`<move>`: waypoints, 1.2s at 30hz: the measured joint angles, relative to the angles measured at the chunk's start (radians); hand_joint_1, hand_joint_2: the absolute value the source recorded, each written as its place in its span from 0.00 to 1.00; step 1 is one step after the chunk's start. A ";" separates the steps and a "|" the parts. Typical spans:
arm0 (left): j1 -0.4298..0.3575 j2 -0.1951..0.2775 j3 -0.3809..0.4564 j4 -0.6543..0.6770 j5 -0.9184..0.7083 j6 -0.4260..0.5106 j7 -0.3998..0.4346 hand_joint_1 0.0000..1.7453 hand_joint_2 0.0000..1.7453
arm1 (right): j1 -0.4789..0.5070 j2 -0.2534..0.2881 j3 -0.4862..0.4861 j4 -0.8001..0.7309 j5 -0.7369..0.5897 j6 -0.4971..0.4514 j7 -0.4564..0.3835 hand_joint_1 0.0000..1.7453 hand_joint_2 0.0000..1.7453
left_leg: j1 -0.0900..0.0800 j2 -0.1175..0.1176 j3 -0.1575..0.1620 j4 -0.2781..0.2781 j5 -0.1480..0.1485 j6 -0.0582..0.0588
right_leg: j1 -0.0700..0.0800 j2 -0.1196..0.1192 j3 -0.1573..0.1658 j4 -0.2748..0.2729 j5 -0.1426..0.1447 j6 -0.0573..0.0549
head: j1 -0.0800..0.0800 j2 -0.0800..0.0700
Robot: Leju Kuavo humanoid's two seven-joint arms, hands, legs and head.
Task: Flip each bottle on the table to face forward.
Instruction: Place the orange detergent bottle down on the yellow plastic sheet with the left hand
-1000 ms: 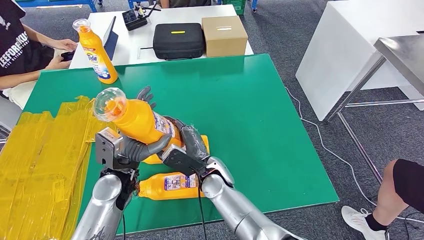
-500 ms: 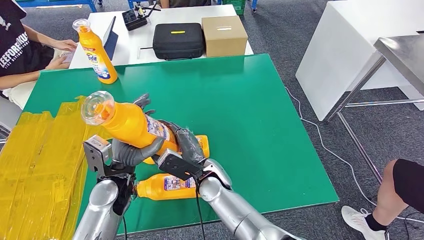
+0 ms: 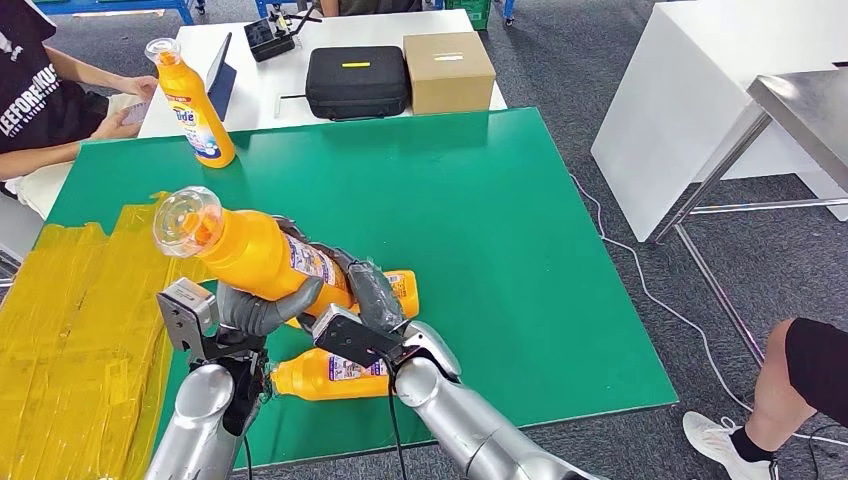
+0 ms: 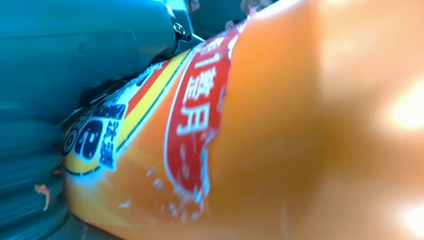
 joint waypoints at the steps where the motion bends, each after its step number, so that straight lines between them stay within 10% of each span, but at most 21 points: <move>1: -0.001 0.000 0.002 -0.007 -0.018 0.013 -0.002 1.00 1.00 | 0.003 -0.004 0.001 -0.007 0.007 -0.007 0.001 0.00 1.00 | 0.000 0.000 0.000 0.000 0.000 0.000 | 0.000 0.000 0.000 0.000 0.000 0.000 | 0.000 0.000; 11: -0.022 0.009 0.031 -0.068 -0.117 0.111 -0.007 1.00 1.00 | 0.054 -0.049 0.006 -0.092 0.036 -0.025 0.028 0.00 1.00 | 0.000 0.000 0.000 0.000 0.000 0.000 | 0.000 0.000 0.000 0.000 0.000 0.000 | 0.000 0.000; 22: -0.121 0.071 0.127 0.007 -0.636 0.568 0.068 1.00 1.00 | 0.117 -0.141 -0.030 -0.314 0.151 -0.103 0.117 0.00 1.00 | 0.000 0.000 0.000 0.000 0.000 0.000 | 0.000 0.000 0.000 0.000 0.000 0.000 | 0.000 0.000; 36: -0.283 0.153 0.217 0.293 -1.147 0.630 0.269 1.00 1.00 | 0.146 -0.169 -0.063 -0.421 0.195 -0.105 0.136 0.00 1.00 | 0.000 0.001 0.000 0.000 0.000 0.000 | 0.000 0.000 0.000 0.000 0.000 0.000 | 0.000 0.000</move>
